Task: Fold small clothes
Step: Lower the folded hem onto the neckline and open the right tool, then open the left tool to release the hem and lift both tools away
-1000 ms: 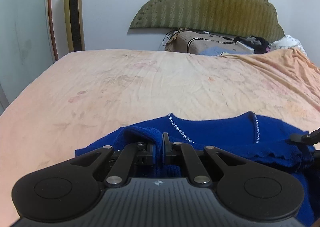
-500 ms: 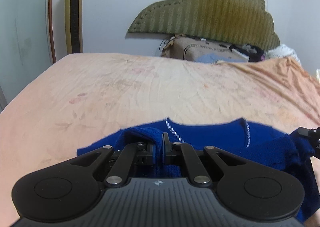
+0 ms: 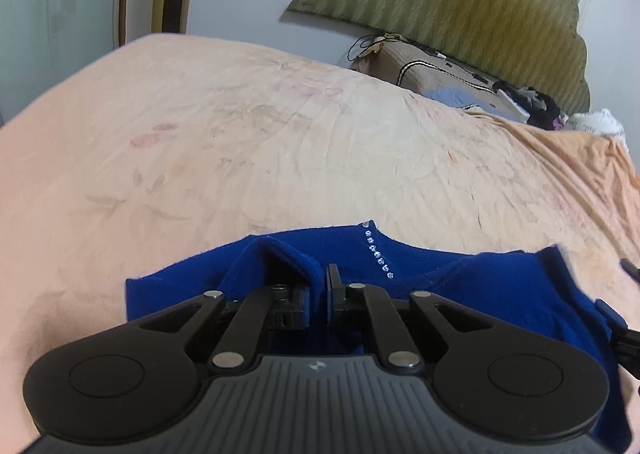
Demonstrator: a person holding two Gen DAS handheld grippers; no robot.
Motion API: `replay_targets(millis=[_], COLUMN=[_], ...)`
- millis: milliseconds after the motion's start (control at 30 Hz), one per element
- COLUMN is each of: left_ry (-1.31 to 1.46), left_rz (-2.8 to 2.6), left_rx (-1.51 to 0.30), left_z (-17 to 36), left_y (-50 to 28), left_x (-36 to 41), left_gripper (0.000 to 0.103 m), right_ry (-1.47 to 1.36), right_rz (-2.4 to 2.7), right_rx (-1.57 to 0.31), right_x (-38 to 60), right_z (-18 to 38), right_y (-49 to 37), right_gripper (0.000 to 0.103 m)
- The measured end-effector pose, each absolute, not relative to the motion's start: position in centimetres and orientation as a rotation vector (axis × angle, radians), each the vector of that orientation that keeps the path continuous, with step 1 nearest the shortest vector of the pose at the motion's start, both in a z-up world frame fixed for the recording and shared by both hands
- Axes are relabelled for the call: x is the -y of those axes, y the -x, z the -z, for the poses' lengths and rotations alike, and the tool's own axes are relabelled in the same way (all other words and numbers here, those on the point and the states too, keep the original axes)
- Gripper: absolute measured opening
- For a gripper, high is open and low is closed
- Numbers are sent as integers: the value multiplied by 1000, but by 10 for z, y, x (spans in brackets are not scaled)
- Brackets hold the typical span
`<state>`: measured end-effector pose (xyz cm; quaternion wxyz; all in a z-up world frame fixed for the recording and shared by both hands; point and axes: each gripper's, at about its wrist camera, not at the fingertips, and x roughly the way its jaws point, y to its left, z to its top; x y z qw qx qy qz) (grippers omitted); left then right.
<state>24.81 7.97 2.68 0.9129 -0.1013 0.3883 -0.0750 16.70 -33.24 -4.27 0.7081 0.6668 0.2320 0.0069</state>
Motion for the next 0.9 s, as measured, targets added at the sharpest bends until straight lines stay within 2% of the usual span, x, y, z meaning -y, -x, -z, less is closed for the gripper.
replay_targets(millis=[100,167,233,267,300,333,433,533,733,900], left_ry=[254,292,331,354,387,422,475,405,156,103], left_rz=[162,169,161,152,148,148,124,52,105,251], left_rx=[-813,-814,-810,-802,-796,-790,-778,-739,-718,-751], left_z=[-31,-35,-37,-38,-39,-38,-39,-46,-52,-36], left_y=[-251,-251,-253,-253,-254,-255,-253,-243,-197,-145], left_x=[-89,-95,-100,-104,-109,-115,-132,-142,-127,-129], left_gripper=[11,13,25,46,76,84,85,85,85,84], right_ry=[-1350,-1217,-1069,-1004,-925,-854,-699,-633,-477,-402], right_rz=[53,24,-65,-106,-152,-185,-143,48,101,49], right_rx=[-416,-417,-498,-552,-618,-671,-768,-742,-645,-685], right_x=[338,332,314,303,288,274,245,250,242,243], right_z=[19,2,-13,-16,-19,-19,-10,-3,-27,-36], right_y=[-154,-156,-170,-180,-190,-199,-221,-220,-184,-149], right_gripper=[60,61,67,71,73,73,71,68,76,78])
